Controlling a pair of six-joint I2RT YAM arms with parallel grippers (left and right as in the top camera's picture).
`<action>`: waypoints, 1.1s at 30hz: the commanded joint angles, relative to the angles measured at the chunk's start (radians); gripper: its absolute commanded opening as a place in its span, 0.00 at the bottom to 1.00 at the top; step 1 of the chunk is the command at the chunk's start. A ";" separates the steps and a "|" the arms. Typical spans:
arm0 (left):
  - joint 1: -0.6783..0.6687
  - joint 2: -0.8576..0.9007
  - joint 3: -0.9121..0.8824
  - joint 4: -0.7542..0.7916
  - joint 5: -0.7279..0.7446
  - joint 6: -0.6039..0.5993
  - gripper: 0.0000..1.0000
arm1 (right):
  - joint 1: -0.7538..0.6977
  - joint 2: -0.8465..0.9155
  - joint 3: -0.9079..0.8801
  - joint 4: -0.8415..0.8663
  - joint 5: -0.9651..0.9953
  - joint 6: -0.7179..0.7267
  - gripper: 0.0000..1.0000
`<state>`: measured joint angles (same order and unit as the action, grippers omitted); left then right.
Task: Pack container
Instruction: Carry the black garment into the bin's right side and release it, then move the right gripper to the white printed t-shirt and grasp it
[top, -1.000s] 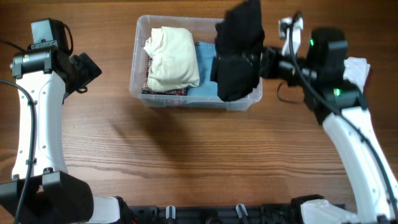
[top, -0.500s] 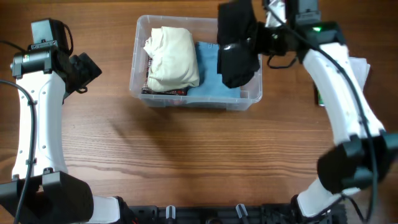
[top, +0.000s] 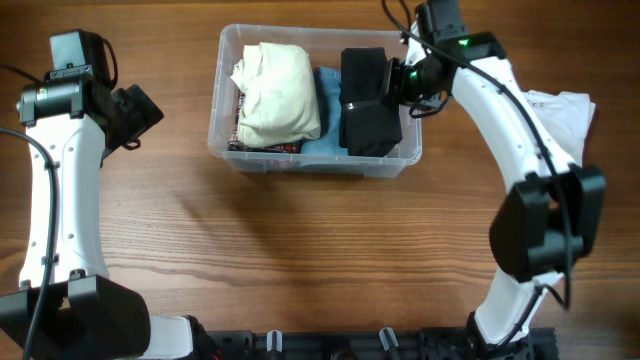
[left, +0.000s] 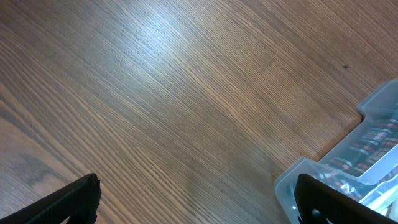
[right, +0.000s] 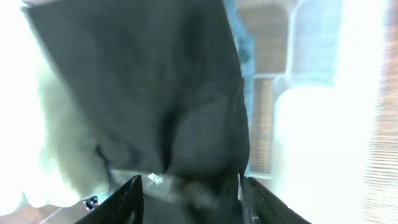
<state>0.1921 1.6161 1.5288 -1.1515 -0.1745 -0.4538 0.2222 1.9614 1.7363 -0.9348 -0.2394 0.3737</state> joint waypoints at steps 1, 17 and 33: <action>0.005 -0.013 -0.003 0.002 -0.006 0.002 1.00 | 0.020 -0.134 0.047 -0.003 0.068 -0.004 0.30; 0.005 -0.013 -0.003 0.002 -0.006 0.002 1.00 | 0.158 0.203 0.043 0.074 0.273 0.097 0.13; 0.005 -0.013 -0.003 0.002 -0.006 0.002 1.00 | -0.250 -0.285 0.082 -0.053 0.149 -0.069 1.00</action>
<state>0.1921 1.6161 1.5288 -1.1515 -0.1745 -0.4538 0.1329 1.6325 1.8397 -0.9440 -0.0444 0.3237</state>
